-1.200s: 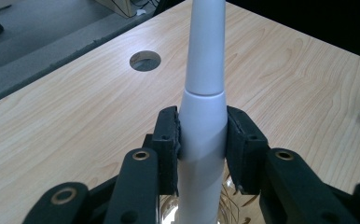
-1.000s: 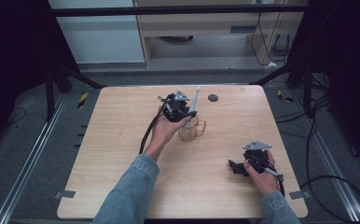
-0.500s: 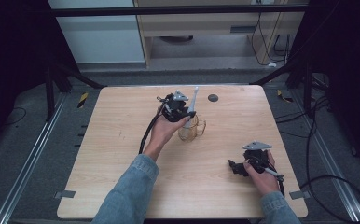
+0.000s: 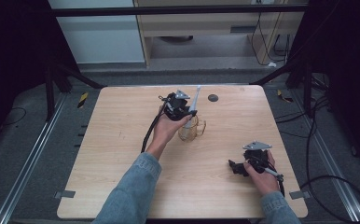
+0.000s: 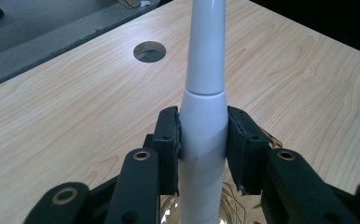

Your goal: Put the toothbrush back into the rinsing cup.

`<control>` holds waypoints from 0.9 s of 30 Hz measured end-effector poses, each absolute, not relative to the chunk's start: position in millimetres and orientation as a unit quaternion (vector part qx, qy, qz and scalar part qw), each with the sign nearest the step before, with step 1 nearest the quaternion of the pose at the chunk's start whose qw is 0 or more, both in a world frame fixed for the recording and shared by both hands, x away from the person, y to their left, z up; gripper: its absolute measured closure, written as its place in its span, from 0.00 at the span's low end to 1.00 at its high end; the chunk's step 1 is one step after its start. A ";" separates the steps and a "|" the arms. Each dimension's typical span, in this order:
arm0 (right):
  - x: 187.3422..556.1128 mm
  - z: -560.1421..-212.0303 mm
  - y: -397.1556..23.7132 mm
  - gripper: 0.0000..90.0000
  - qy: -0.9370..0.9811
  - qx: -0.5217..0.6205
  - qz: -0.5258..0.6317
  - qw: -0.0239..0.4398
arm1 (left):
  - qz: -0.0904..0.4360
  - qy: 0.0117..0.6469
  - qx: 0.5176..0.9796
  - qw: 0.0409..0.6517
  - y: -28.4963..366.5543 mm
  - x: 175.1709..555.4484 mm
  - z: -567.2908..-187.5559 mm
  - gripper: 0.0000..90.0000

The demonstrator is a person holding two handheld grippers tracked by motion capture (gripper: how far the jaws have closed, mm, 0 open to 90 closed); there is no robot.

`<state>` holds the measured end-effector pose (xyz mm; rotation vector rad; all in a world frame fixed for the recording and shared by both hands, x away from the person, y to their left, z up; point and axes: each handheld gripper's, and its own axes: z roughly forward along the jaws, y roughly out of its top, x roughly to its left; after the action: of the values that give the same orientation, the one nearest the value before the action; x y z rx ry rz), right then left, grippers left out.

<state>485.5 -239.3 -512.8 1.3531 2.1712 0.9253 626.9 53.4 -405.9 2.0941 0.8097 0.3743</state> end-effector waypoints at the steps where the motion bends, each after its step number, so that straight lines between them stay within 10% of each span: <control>1: 485.5 -512.8 -239.3 0.00 0.780 0.486 0.333 0.209 | 0.150 0.323 0.836 0.418 53.3 626.9 -405.8 0.74; 27: 485.4 -512.7 -239.2 0.00 0.780 0.487 0.333 0.209 | 0.148 0.327 0.832 0.424 54.1 626.9 -405.0 0.69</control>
<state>485.4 -239.2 -512.7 1.3544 2.1711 0.9256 626.9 54.1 -405.0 2.0810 0.8183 0.3700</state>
